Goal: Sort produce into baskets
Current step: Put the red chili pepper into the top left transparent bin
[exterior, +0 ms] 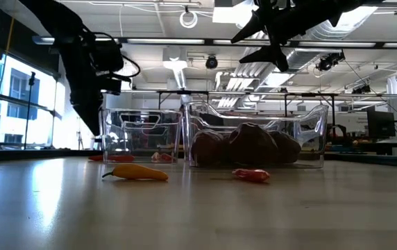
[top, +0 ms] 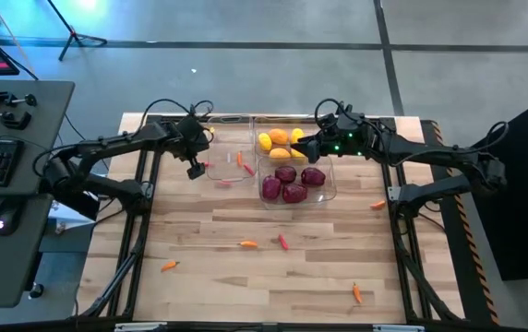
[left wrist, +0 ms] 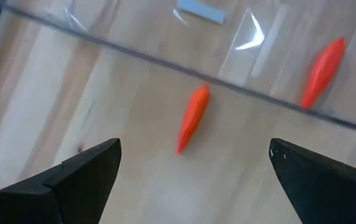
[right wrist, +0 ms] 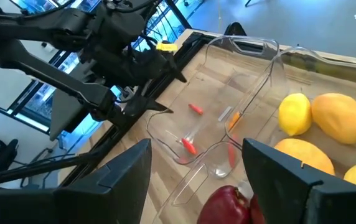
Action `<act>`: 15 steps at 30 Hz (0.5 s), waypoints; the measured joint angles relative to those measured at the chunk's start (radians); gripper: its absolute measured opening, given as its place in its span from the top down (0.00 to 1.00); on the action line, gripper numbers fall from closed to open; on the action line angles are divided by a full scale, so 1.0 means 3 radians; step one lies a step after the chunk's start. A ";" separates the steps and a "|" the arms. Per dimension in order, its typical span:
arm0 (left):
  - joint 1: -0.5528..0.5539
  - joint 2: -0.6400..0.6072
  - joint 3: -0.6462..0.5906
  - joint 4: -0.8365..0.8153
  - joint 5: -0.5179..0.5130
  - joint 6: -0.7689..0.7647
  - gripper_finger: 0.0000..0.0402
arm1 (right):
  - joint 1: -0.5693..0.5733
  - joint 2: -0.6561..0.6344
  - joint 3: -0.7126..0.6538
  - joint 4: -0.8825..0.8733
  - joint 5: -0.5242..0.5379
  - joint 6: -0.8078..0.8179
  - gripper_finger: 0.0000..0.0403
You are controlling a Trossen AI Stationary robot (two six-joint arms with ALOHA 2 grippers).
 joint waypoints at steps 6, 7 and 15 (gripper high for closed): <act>0.0000 0.0243 0.0001 -0.0041 -0.0003 0.0339 0.01 | 0.0070 0.0000 0.0000 0.0000 0.0084 0.0002 0.40; 0.0000 0.0286 0.0001 -0.0032 -0.0016 0.0399 0.01 | 0.0089 0.0000 0.0000 0.0000 0.0112 0.0001 0.40; -0.0003 0.0605 0.0000 0.0137 -0.0193 0.0535 0.01 | 0.0178 0.0003 0.0000 -0.0004 0.0304 -0.0002 0.40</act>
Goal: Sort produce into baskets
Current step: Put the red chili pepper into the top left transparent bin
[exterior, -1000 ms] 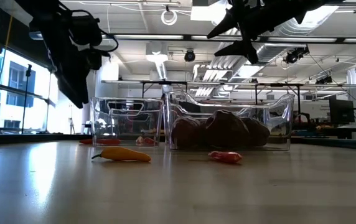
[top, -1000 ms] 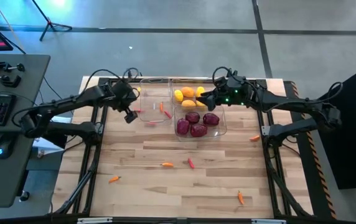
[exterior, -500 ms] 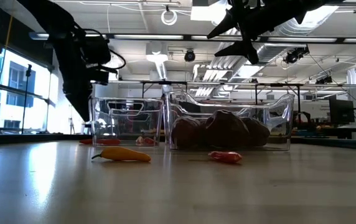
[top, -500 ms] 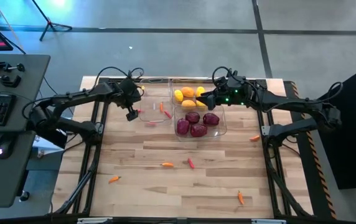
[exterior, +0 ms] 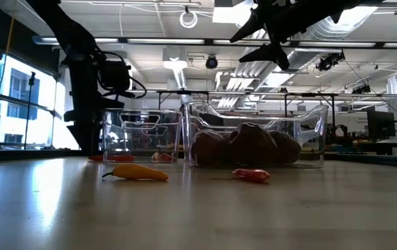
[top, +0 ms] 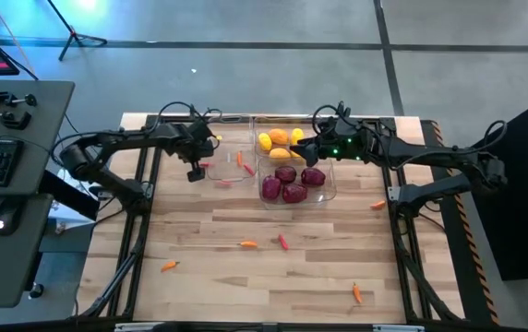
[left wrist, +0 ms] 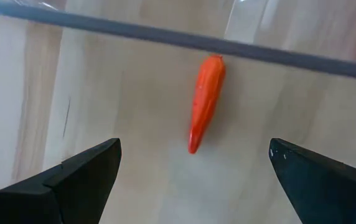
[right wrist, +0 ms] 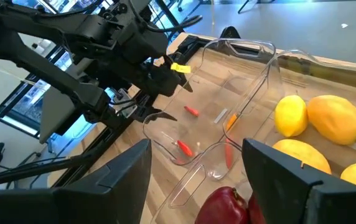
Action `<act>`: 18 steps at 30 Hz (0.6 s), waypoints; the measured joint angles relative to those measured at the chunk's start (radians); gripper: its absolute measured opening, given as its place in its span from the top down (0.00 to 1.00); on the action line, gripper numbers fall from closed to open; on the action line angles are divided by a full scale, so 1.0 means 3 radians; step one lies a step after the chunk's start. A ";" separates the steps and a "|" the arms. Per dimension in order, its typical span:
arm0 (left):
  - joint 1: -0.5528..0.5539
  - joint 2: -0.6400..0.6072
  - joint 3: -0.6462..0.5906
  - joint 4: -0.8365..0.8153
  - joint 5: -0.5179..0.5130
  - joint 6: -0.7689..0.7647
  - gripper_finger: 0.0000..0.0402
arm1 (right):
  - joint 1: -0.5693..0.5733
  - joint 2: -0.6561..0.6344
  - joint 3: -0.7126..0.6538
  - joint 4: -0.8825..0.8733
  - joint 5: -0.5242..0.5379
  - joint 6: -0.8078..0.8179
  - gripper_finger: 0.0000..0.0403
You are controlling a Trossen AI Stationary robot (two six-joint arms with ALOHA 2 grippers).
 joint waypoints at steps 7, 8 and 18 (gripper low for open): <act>0.0000 0.0114 0.0000 0.0212 -0.0007 0.0059 0.01 | 0.0000 0.0000 0.0001 -0.0001 0.0014 -0.0001 0.40; 0.0001 0.0125 0.0000 0.0219 -0.0018 0.0085 0.01 | 0.0000 0.0000 0.0001 0.0000 0.0014 -0.0001 0.40; -0.0001 0.0268 0.0014 0.0207 -0.0036 0.0344 0.01 | 0.0000 0.0000 0.0001 -0.0001 0.0043 -0.0001 0.40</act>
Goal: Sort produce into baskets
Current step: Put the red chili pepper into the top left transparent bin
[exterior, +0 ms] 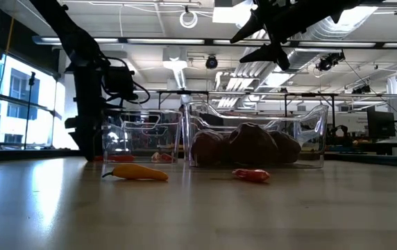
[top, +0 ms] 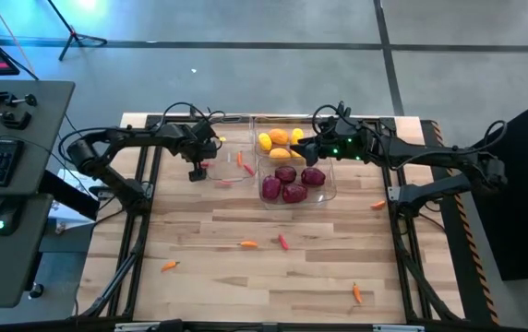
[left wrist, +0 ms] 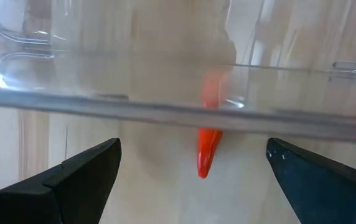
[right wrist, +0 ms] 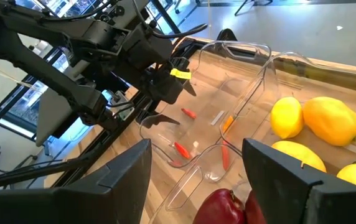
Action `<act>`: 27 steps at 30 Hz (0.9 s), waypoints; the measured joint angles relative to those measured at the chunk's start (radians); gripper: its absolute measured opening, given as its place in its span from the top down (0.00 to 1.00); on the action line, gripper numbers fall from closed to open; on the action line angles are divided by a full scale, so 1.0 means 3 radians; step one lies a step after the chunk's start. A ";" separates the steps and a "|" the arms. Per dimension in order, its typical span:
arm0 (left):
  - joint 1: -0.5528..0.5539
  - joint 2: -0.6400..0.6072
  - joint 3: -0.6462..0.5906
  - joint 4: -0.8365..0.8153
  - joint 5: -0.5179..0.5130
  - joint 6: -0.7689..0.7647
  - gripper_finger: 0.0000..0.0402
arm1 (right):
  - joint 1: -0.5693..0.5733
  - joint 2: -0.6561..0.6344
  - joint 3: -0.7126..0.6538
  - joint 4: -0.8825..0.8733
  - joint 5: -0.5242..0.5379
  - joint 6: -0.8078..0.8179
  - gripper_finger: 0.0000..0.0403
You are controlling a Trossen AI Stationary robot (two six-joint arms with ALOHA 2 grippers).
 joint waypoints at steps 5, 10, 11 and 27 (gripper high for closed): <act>0.0016 0.0004 -0.0005 -0.0019 0.0115 -0.0011 0.04 | 0.0003 0.0000 0.0000 -0.0001 0.0000 0.0000 0.40; 0.0050 0.0007 -0.0011 -0.0019 0.0241 -0.0068 0.17 | 0.0003 0.0000 0.0000 -0.0003 0.0000 0.0000 0.40; 0.0051 0.0007 -0.0012 -0.0026 0.0258 -0.0083 0.20 | 0.0003 0.0000 0.0000 -0.0005 0.0000 0.0000 0.40; 0.0064 -0.0014 -0.0014 -0.0089 0.0270 -0.0218 0.97 | 0.0003 0.0001 0.0000 -0.0018 0.0004 -0.0042 0.40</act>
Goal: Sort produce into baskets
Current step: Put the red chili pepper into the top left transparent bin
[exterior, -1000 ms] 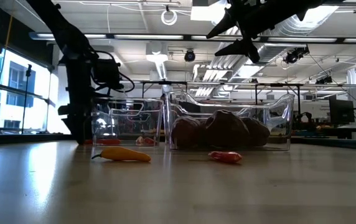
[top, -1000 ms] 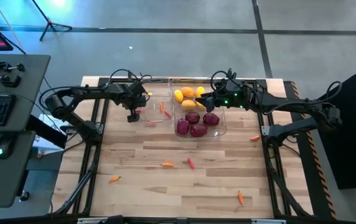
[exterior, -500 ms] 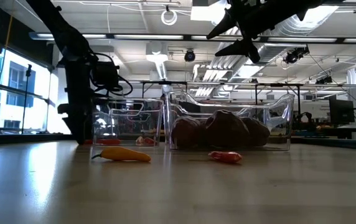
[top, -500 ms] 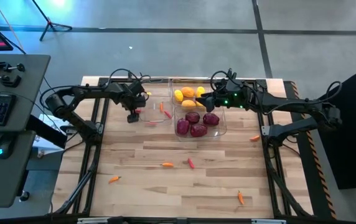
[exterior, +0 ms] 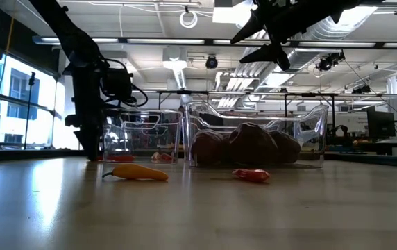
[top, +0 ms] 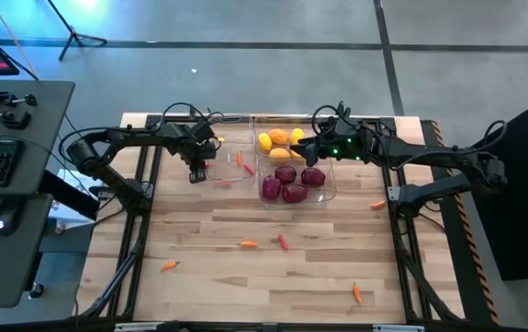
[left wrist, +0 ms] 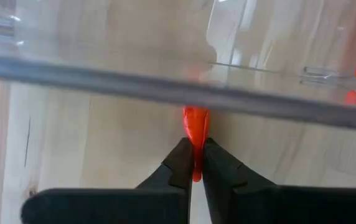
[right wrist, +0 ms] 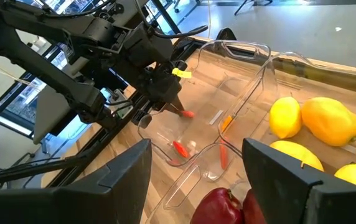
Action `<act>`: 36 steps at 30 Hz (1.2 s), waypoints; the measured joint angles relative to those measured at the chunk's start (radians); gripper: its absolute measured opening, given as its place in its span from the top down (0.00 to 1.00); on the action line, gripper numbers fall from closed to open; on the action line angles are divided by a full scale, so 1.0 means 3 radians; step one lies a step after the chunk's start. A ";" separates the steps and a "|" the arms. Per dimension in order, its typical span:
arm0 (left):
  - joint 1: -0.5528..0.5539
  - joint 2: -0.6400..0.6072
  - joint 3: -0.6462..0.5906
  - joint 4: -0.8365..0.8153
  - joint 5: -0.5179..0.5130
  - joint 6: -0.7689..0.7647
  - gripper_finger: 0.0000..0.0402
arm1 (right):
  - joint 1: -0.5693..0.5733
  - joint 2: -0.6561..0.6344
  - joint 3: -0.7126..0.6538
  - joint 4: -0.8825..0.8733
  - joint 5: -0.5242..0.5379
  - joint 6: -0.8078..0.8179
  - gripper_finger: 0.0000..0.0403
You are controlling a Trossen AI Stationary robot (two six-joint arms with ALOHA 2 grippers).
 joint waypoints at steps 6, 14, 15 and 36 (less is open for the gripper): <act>0.0054 -0.0118 -0.0010 -0.0123 -0.0071 -0.0137 0.99 | 0.0000 0.0000 0.0000 -0.0005 0.0000 -0.0048 0.40; 0.0265 -0.0409 -0.0009 -0.0366 -0.0300 -0.0729 1.00 | 0.0000 0.0000 0.0000 -0.0008 0.0002 -0.0181 0.40; 0.0287 -0.0454 -0.0009 -0.0373 -0.0298 -0.0841 1.00 | 0.0000 0.0000 0.0000 -0.0008 0.0003 -0.0191 0.40; -0.0105 -0.1935 0.0001 0.0469 0.0771 -0.2445 1.00 | 0.0000 0.0000 0.0000 0.0004 0.0168 -0.0224 0.40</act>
